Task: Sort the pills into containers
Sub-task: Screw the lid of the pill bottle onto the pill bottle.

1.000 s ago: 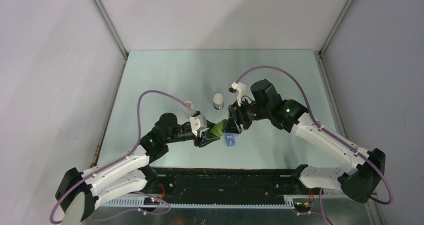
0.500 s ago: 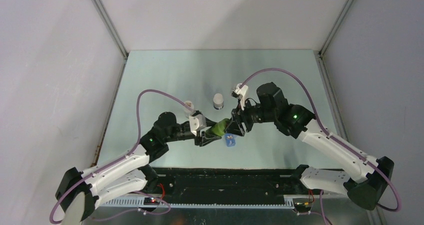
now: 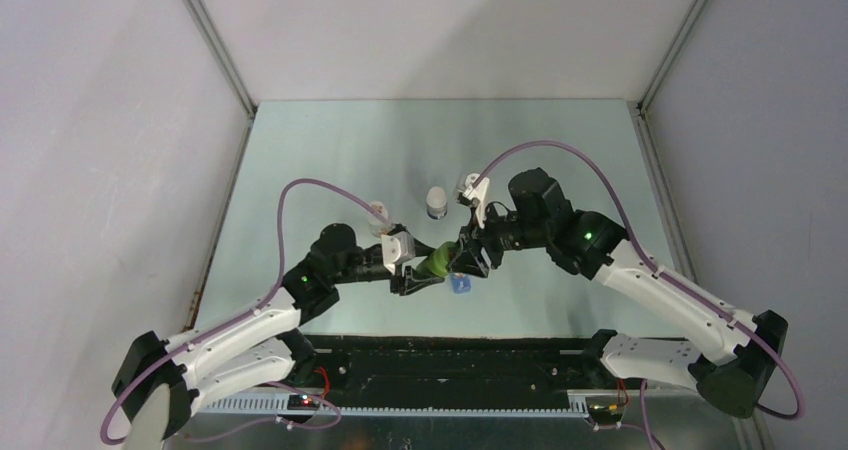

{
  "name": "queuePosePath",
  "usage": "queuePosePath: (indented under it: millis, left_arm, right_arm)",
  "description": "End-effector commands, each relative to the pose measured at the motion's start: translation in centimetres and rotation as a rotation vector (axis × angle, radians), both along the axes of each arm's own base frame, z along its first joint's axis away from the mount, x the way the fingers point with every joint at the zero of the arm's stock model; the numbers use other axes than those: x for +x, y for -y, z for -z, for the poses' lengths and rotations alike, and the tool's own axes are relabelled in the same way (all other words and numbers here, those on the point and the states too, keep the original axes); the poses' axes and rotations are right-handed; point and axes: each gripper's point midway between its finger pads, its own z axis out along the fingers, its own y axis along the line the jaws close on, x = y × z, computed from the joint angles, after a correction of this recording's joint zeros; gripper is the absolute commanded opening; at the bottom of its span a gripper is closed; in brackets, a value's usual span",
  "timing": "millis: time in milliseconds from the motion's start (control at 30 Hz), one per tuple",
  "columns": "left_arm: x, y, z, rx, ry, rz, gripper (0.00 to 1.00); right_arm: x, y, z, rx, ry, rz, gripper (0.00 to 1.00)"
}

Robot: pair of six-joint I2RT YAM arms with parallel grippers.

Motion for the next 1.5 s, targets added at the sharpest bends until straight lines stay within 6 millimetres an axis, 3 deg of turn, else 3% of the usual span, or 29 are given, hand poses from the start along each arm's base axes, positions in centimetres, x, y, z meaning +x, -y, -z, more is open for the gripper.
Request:
queuePosePath:
  millis: [0,267,567,800,1067,1300,1467]
  left_arm:
    - [1.8,0.4,-5.3,-0.096,0.153,-0.06,0.0]
    - [3.3,0.1,-5.4,-0.097,0.158,-0.145,0.0]
    - [3.7,-0.3,-4.8,-0.074,0.163,-0.177,0.0]
    - [3.7,-0.3,-5.1,-0.106,0.164,-0.184,0.0]
    - [3.4,-0.6,-5.4,-0.142,0.155,-0.19,0.0]
    - [3.1,-0.7,-5.7,-0.16,0.156,-0.185,0.0]
    - [3.1,-0.5,-4.8,-0.112,0.148,-0.169,0.0]
  right_arm:
    - [0.6,-0.2,0.5,-0.074,-0.009,0.078,0.27]
    - [3.4,-0.6,1.7,-0.111,-0.146,0.39,0.28]
    - [3.8,-2.2,2.2,-0.037,-0.338,0.593,0.3]
    - [4.2,-2.0,2.2,0.003,-0.499,0.747,0.31]
    - [3.0,-3.4,-2.1,0.179,-0.468,0.554,0.25]
    - [2.2,-3.6,-2.1,0.158,-0.438,0.451,0.25]
    - [0.4,-3.8,-2.6,0.138,-0.312,0.24,0.24]
